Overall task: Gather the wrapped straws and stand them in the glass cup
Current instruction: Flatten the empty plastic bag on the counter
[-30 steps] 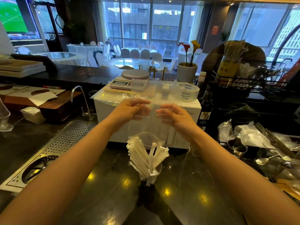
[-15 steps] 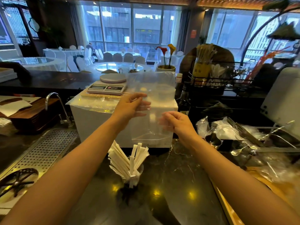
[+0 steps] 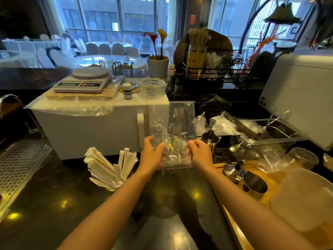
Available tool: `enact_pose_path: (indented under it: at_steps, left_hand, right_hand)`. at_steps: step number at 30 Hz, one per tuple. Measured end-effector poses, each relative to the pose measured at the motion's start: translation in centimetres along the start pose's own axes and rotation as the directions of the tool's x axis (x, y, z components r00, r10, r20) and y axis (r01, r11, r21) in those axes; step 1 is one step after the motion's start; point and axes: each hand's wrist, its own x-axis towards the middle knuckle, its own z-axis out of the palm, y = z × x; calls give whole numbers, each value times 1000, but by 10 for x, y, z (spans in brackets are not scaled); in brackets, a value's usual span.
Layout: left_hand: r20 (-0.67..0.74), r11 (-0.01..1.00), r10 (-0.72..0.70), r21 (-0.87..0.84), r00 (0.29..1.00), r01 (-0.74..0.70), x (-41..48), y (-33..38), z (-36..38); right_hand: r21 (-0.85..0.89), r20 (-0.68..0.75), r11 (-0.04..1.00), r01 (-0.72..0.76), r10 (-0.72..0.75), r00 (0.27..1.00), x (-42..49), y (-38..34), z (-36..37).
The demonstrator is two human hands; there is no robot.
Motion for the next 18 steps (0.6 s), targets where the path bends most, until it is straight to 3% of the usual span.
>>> enact_pose_path:
  at_steps: [6,11,15,18]
  left_hand:
    - [-55,969,6,247,998,8,-13,-59,30]
    - [16,885,33,464,999,-37,-21,-97,40]
    - [151,666,39,733,988,-139,-25,-120,44]
    - [233,494,22,843,972,-214,-27,-131,46]
  right_hand:
    - [-274,4,961,-42,44,999,-10,54,-10]
    - [-423,42,903,-67,93,995,-20,88,-17]
    - [-514,101,853,-89,163,982,-27,105,-22]
    - [-669,177,743,-25,191,965,-30,119,-26]
